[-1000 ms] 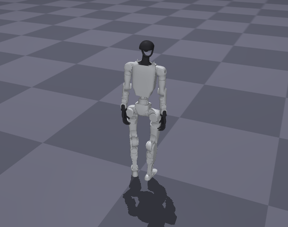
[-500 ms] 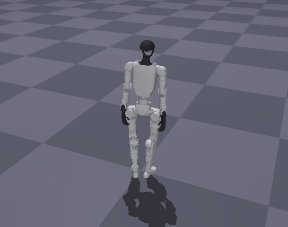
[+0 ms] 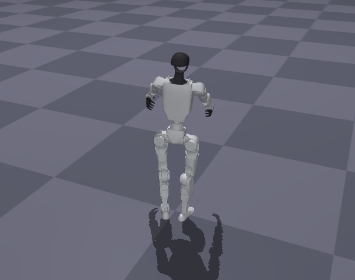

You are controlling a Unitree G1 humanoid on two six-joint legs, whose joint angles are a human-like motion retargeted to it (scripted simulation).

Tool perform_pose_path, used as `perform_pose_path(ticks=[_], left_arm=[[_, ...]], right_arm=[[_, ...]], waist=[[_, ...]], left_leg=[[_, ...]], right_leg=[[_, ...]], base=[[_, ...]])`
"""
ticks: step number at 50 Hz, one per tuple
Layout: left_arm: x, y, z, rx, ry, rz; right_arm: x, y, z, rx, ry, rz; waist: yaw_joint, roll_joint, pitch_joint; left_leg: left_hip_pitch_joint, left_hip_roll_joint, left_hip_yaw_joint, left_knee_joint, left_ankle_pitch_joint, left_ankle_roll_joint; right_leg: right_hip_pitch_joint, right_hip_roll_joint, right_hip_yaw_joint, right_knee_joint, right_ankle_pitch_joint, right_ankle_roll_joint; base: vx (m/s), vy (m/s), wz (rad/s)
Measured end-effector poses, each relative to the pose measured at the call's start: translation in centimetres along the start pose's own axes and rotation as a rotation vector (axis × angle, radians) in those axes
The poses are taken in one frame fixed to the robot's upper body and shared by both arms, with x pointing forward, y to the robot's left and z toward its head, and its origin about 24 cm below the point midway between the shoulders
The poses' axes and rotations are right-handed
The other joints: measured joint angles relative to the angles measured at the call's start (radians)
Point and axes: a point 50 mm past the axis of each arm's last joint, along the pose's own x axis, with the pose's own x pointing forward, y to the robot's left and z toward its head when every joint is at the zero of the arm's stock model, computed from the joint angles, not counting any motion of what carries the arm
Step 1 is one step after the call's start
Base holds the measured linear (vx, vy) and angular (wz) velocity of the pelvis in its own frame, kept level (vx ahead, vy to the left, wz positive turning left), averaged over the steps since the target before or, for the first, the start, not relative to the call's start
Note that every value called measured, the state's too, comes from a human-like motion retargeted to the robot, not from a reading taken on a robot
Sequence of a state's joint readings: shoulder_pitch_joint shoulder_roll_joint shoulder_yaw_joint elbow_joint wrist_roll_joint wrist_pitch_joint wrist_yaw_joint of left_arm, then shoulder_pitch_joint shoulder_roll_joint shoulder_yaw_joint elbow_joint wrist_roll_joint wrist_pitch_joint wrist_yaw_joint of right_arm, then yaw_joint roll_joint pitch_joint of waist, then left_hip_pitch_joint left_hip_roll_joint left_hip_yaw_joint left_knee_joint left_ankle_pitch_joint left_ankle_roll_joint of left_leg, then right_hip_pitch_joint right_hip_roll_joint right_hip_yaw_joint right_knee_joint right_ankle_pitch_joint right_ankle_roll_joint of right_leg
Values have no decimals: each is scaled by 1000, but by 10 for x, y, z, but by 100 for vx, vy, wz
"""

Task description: Upper body actions

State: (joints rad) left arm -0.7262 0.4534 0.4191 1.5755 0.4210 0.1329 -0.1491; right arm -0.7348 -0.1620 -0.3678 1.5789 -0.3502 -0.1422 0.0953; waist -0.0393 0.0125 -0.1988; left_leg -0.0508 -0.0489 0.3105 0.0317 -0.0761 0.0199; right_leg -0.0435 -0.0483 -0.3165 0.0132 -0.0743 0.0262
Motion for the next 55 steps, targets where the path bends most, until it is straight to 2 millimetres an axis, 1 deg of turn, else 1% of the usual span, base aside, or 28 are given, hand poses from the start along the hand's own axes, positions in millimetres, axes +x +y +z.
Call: perform_pose_path(ticks=[2, 3, 5, 7, 10, 12, 15, 17, 18, 20, 23, 25, 27, 29, 30, 31, 32, 34, 37, 40, 45, 55], left_arm=[[-14, 24, 56, 49, -142, 105], [-24, 36, 83, 84, -211, 166], [-50, 56, 133, 143, -351, 284], [-79, 68, 176, 161, -493, 376], [-126, 77, 231, 120, -725, 466], [-161, 80, 262, 52, -880, 498], [-218, 90, 296, -84, -1112, 532], [-256, 97, 311, -161, -1262, 547], [-281, 102, 318, -207, -1365, 561], [-328, 108, 327, -290, -1548, 589], [-395, 113, 329, -347, -1791, 677], [-440, 117, 323, -360, -1946, 783], [-482, 123, 311, -373, -2073, 898], [-515, 131, 297, -404, -2165, 970], [-528, 134, 291, -411, -2202, 983], [-534, 135, 289, -415, -2222, 959], [-540, 135, 287, -421, -2240, 933], [-546, 134, 286, -442, -2270, 879], [-549, 132, 284, -474, -2296, 858], [-546, 130, 288, -464, -2286, 856], [-536, 125, 296, -458, -2258, 811], [-526, 125, 300, -459, -2223, 803]], right_arm=[[1, -3, 60, 0, -165, 7], [-1, -5, 90, -1, -247, 8], [-12, -9, 148, 6, -405, 5], [-31, -15, 199, 24, -556, -7], [-69, -27, 269, 48, -777, -29], [-102, -38, 309, 37, -919, -59], [-162, -47, 363, 15, -1141, -111], [-200, -50, 388, 17, -1275, -145], [-225, -51, 402, 27, -1365, -168], [-272, -56, 420, 69, -1525, -217], [-336, -66, 432, 159, -1750, -298], [-379, -75, 433, 192, -1888, -356], [-421, -82, 430, 193, -2012, -405], [-456, -86, 424, 210, -2117, -431], [-471, -88, 421, 227, -2161, -441], [-480, -90, 419, 253, -2182, -446], [-487, -92, 417, 277, -2199, -449], [-496, -95, 415, 314, -2218, -444], [-501, -96, 414, 337, -2232, -417], [-500, -96, 414, 348, -2238, -381], [-494, -96, 417, 348, -2207, -384], [-482, -94, 421, 320, -2166, -391]], waist=[[2, 2, -23], [4, 4, -36], [11, 6, -63], [22, 7, -93], [31, 4, -134], [29, 3, -160], [24, 9, -172], [21, 12, -169], [18, 13, -168], [15, 10, -170], [15, 0, -160], [26, -7, -153], [37, -10, -144], [37, -10, -125], [36, -9, -118], [37, -9, -113], [38, -8, -108], [40, -8, -102], [50, -9, -97], [58, -9, -103], [65, -9, -114], [73, -10, -123]], left_leg=[[-6, 2, 2, 2, -3, 0], [-12, 3, 4, 3, -4, -1], [-25, 5, 9, 3, -8, -1], [-41, 8, 14, 3, -11, -2], [-67, 10, 15, 2, -15, -3], [-89, 8, 10, 1, -17, -4], [-109, 13, 9, 1, -18, -5], [-119, 14, 7, 1, -20, -7], [-126, 14, 6, 1, -20, -8], [-141, 14, 2, 0, -21, -11], [-163, 14, 3, -2, -21, -13], [-181, 16, 6, -3, -22, -15], [-207, 19, 11, -3, -23, -17], [-224, 22, 14, -4, -23, -20], [-229, 22, 14, -6, -23, -21], [-229, 23, 14, -7, -23, -22], [-229, 23, 14, -7, -23, -23], [-225, 22, 15, -7, -25, -23], [-218, 22, 20, -7, -27, -22], [-212, 22, 22, -10, -28, -22], [-205, 22, 20, -10, -29, -21], [-192, 21, 21, -12, -32, -21]], right_leg=[[-6, 2, 3, 0, -1, 0], [-13, 3, 5, 0, -1, 0], [-28, 5, 10, 1, -2, 0], [-46, 8, 17, 1, -4, 0], [-74, 10, 20, 3, -8, 3], [-95, 7, 15, 4, -12, 5], [-114, 8, 15, 5, -17, 8], [-123, 7, 16, 6, -19, 10], [-130, 6, 17, 6, -21, 11], [-146, 3, 19, 7, -23, 13], [-172, 1, 22, 8, -23, 14], [-193, 0, 28, 9, -23, 15], [-223, 1, 36, 12, -23, 16], [-243, -1, 40, 13, -23, 18], [-249, -2, 41, 12, -23, 19], [-249, -2, 41, 12, -24, 19], [-248, -1, 42, 12, -25, 19], [-245, -1, 44, 12, -27, 19], [-239, 1, 46, 13, -29, 18], [-234, 4, 48, 11, -31, 18], [-223, 6, 45, 9, -36, 17], [-211, 11, 48, 9, -41, 15]], base=[[3, 0, -3], [0, 0, 0], [0, 0, 0], [7, -1, -16], [8, -2, 0], [12, -4, 15], [9, -4, 4], [0, 0, 0], [-5, -3, 4], [-9, -4, 6], [-16, -6, -1], [-22, -3, -10], [-31, 0, -15], [-34, 0, -8], [-23, 2, -4], [-14, 2, -4], [-5, 2, -5], [0, 0, 0], [0, 0, 0], [2, 1, 0], [2, 0, 1], [0, 0, 0]])
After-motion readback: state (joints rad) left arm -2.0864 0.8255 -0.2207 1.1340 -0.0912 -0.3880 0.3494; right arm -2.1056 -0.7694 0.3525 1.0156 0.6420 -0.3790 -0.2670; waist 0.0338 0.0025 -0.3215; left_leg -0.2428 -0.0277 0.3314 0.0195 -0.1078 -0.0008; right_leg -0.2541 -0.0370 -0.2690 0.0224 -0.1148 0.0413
